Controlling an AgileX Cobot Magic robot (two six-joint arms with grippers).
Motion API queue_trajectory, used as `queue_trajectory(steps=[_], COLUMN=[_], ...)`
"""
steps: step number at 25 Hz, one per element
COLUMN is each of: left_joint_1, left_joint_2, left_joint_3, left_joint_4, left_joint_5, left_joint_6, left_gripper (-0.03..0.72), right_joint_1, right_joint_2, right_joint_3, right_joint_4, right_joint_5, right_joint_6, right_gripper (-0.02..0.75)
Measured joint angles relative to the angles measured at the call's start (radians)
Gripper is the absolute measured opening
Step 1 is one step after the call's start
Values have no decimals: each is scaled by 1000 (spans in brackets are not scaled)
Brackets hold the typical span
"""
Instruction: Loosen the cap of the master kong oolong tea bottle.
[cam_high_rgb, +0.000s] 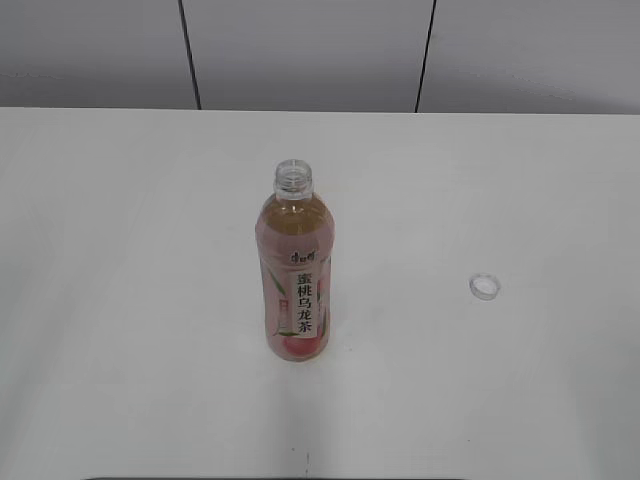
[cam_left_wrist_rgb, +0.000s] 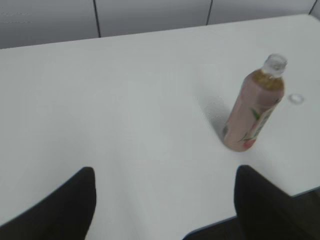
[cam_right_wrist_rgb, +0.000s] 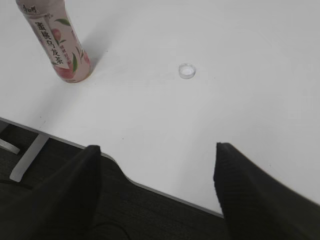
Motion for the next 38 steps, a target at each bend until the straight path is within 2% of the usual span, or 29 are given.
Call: queue_trajectory(steps=[4, 6, 8, 10, 13, 31, 33, 38], left_joint_1=[0, 0, 0, 0, 0, 0, 20, 178], left_joint_2=[-19, -20, -20, -20, -20, -28, -61, -237], left_joint_3=[0, 1, 26, 71, 162, 184, 184, 184], left_joint_4=[35, 11, -44, -86, -122, -113, -114, -111], left_joint_5=[49, 50, 28, -9, -45, -60, -60, -57], left_joint_6=[3, 13, 72, 136, 166, 176, 176, 176], left_gripper=[496, 478, 459, 440, 421, 376, 358, 319], right_joint_1=[0, 0, 0, 0, 0, -4, -30, -178], right_joint_2=[0, 0, 0, 0, 0, -15, -15, -15], right_joint_3=[0, 0, 0, 0, 0, 1, 1, 2], right_joint_4=[0, 0, 0, 0, 0, 2, 2, 3], right_joint_5=[0, 0, 0, 0, 0, 0, 0, 0], right_joint_6=[0, 0, 0, 0, 0, 0, 0, 0], right_gripper=[531, 531, 531, 531, 531, 531, 531, 531])
